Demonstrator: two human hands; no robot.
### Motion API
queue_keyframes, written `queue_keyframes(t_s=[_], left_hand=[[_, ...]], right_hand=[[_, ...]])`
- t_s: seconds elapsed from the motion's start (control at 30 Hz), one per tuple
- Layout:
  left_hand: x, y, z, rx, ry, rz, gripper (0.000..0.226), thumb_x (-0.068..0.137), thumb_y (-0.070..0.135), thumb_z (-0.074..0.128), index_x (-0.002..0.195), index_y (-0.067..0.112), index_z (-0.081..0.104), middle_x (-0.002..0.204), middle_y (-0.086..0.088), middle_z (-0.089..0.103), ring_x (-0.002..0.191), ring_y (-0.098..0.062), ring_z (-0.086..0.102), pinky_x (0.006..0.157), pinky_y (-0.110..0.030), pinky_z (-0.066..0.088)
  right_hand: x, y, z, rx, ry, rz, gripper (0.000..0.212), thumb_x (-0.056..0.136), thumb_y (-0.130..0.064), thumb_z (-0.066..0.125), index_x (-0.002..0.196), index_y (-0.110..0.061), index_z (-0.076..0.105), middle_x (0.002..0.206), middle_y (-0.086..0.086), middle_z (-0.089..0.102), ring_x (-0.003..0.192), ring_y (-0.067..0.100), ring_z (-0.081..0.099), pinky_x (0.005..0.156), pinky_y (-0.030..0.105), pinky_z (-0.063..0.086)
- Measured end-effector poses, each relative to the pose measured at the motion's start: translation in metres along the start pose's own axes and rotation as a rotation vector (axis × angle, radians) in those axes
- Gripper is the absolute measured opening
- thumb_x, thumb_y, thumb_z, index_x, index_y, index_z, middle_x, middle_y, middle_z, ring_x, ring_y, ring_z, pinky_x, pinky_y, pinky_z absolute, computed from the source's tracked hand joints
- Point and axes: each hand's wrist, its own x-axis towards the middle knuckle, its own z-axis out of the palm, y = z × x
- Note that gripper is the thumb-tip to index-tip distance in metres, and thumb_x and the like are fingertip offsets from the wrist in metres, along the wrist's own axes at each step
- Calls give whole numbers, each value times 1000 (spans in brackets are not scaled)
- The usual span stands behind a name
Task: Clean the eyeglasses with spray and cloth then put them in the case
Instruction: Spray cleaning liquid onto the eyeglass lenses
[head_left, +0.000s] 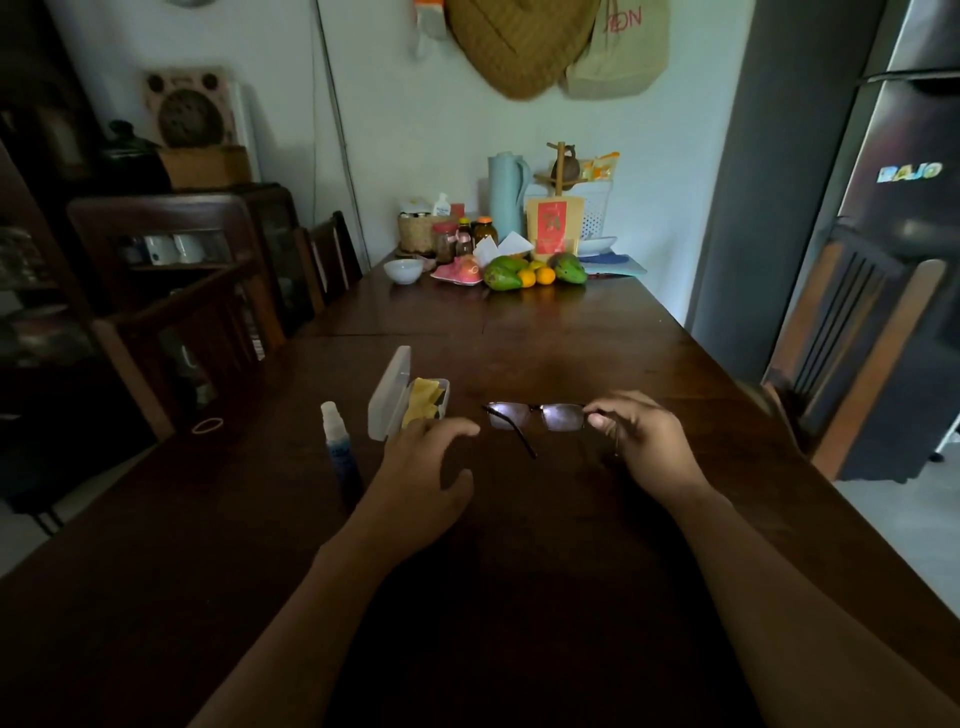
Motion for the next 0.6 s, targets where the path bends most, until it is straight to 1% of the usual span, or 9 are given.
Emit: queue_keyframes(t_s=[0.07,0.17,0.2,0.27,0.33,0.37,0.43,0.53,0.6], left_hand=[[9,9,3,-5,41,31,59,87,36,61,135,54,33,138,7,40,128,-12,32,92,-31,29],[25,17,11,36,-35,31,70,89,30,57,143,58,23,133,4,38,123,-14,33,92,-35,32],[28,16,14,42,-69,22,68,90,28,56,141,59,25,133,3,38,123,-16,35,92,-36,34],[32,10,20,51,-93,21,53,92,27,55,131,58,38,134,3,39,126,-19,35,94,-35,33],[31,4,26,45,-71,30,41,92,30,56,121,54,42,135,7,38,129,-17,33,93,-31,31],[31,2,28,28,-49,37,40,91,31,57,119,54,41,133,10,37,130,-15,33,90,-27,30],[33,3,30,-3,2,60,46,87,32,59,121,53,38,130,15,35,130,-13,33,90,-24,31],[47,11,30,7,-6,28,70,83,31,64,138,52,26,144,9,33,136,-17,28,101,-34,32],[57,14,30,62,-53,0,76,85,31,64,143,52,20,150,6,26,139,-22,22,105,-41,33]], right_hand=[[-1,-1,-2,33,-1,-33,12,95,-11,62,96,-12,73,99,-3,64,100,0,55,84,10,38],[-3,0,-2,76,-43,-67,11,94,-11,62,91,-12,73,108,-8,64,112,-15,49,90,0,33],[-3,1,-2,99,-67,-70,11,94,-11,63,90,-12,73,112,-8,66,118,-14,48,94,1,34],[-2,2,-2,137,-99,-83,11,94,-13,62,89,-14,72,112,-5,69,123,-4,52,100,13,41],[-2,2,-3,152,-111,-106,11,94,-19,59,92,-17,70,109,-4,69,118,3,58,99,22,44],[-2,1,-3,148,-119,-128,14,94,-22,57,93,-18,70,106,-4,69,114,6,59,97,22,45],[-2,-1,-4,142,-127,-179,16,95,-22,56,93,-17,71,100,-3,68,108,9,60,92,21,45],[-1,-6,-3,162,-120,-225,16,93,-12,58,94,-12,74,100,1,68,107,12,62,92,25,48],[-1,-9,-1,164,-133,-245,22,89,3,61,99,-9,77,104,5,67,108,13,61,95,27,49]])
